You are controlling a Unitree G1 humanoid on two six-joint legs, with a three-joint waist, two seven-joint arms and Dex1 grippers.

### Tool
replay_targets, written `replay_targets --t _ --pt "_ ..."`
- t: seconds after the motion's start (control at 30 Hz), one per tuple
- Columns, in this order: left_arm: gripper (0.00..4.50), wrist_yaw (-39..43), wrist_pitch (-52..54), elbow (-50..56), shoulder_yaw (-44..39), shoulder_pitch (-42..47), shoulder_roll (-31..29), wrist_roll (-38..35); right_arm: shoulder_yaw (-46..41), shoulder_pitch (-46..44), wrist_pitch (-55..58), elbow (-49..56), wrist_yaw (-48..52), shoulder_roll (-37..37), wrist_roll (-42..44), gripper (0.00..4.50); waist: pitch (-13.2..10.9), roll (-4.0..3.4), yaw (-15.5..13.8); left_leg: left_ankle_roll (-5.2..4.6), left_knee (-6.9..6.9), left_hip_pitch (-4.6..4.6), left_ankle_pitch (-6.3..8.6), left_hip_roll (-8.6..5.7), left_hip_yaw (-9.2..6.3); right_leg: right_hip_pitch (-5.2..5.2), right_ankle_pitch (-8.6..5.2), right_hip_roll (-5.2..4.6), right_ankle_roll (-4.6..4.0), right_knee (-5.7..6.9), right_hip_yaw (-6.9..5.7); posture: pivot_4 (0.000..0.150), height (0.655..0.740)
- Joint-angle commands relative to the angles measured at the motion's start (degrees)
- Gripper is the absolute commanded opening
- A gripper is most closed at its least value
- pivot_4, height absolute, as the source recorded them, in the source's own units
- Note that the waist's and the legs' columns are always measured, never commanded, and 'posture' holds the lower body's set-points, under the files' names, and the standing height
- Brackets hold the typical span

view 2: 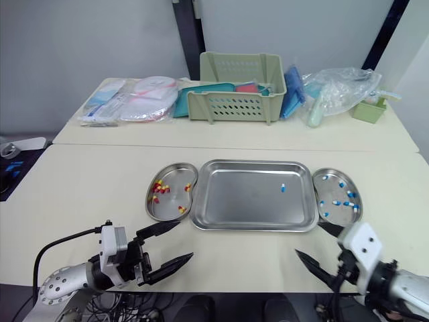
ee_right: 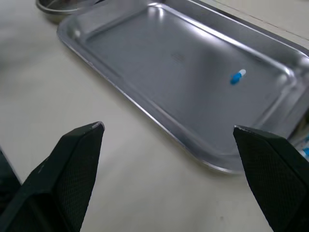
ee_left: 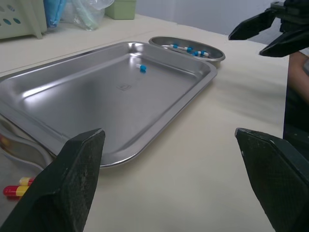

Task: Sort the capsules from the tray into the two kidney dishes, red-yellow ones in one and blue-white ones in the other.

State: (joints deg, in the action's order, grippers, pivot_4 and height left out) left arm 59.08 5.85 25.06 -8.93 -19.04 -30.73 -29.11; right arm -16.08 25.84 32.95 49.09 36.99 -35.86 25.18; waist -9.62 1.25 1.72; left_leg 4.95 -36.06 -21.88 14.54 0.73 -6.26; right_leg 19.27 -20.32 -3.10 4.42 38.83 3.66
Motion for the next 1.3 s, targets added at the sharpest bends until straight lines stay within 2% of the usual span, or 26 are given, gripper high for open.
replay_targets --t 0.03,0.07,0.2,0.33,0.63,0.87,1.17,1.2,1.3 --pt "4.5 -1.25 0.45 2.45 0.54 0.9 -0.65 -0.77 8.85 -5.97 3.27 -0.31 -7.25 1.71 -4.98 4.09 0.0 -0.01 0.0 0.0 0.01 0.01 0.0 -0.01 0.01 0.01 0.0 -0.01 0.0 0.0 0.02 0.15 0.74" --pt "4.5 -1.17 0.36 2.6 0.85 0.99 -0.76 -0.72 10.79 -7.62 4.34 -1.04 -8.82 2.91 -5.38 3.89 0.01 0.0 0.01 0.0 0.01 0.0 0.0 -0.01 0.0 0.02 0.0 -0.01 0.0 0.0 0.0 0.15 0.74" --pt "4.5 -2.05 0.5 2.91 1.53 1.19 -0.86 -0.51 16.21 -14.92 6.84 -4.86 -16.18 7.55 -10.04 2.45 -0.01 -0.02 0.02 0.0 0.03 0.0 0.0 0.0 -0.01 0.05 0.0 0.0 0.0 0.01 0.0 0.15 0.74" --pt "4.5 -3.07 0.5 3.3 2.34 1.47 -0.83 -0.2 19.46 -21.93 8.61 -10.28 -22.19 11.92 -14.56 2.45 -0.01 -0.03 0.11 0.0 0.02 0.02 0.0 0.0 -0.03 0.05 0.0 0.0 -0.01 0.07 0.0 0.15 0.74" --pt "4.5 -4.35 0.54 3.65 4.16 1.98 -0.83 0.46 21.42 -36.38 14.23 -22.0 -30.26 21.17 -19.11 2.45 -0.07 -0.12 0.29 0.0 0.04 0.0 0.0 0.01 0.0 0.17 0.0 0.01 -0.02 0.13 0.04 0.15 0.74" --pt "4.5 -4.6 -0.17 2.93 4.69 2.01 -0.98 0.98 20.78 -41.07 17.23 -27.85 -33.46 25.29 -20.89 2.45 -0.08 -0.14 0.29 0.0 0.04 -0.12 -0.01 0.01 0.02 0.33 0.01 0.01 -0.02 0.14 0.06 0.15 0.74" --pt "4.5 -4.81 -0.55 3.07 5.08 1.44 -0.75 1.59 20.18 -40.49 18.1 -30.87 -35.44 27.76 -21.74 2.45 -0.08 -0.15 0.35 0.0 0.05 -0.12 -0.01 0.01 0.02 0.35 0.01 0.01 -0.02 0.16 0.07 0.15 0.74" --pt "4.5 -4.92 -0.53 3.14 5.22 1.45 -0.73 1.67 20.32 -40.29 18.06 -31.1 -35.45 27.72 -21.97 2.0 -0.08 -0.15 0.36 0.0 0.05 -0.12 -0.01 0.01 0.02 0.35 0.01 0.01 -0.02 0.15 0.07 0.15 0.74" --pt "4.5 -5.63 0.02 3.36 5.5 1.63 -0.62 1.73 20.81 -40.05 17.96 -31.57 -35.36 27.41 -22.76 1.33 -0.08 -0.16 0.4 0.0 0.05 -0.12 -0.01 0.01 0.02 0.35 0.01 0.01 -0.02 0.15 0.07 0.15 0.74"
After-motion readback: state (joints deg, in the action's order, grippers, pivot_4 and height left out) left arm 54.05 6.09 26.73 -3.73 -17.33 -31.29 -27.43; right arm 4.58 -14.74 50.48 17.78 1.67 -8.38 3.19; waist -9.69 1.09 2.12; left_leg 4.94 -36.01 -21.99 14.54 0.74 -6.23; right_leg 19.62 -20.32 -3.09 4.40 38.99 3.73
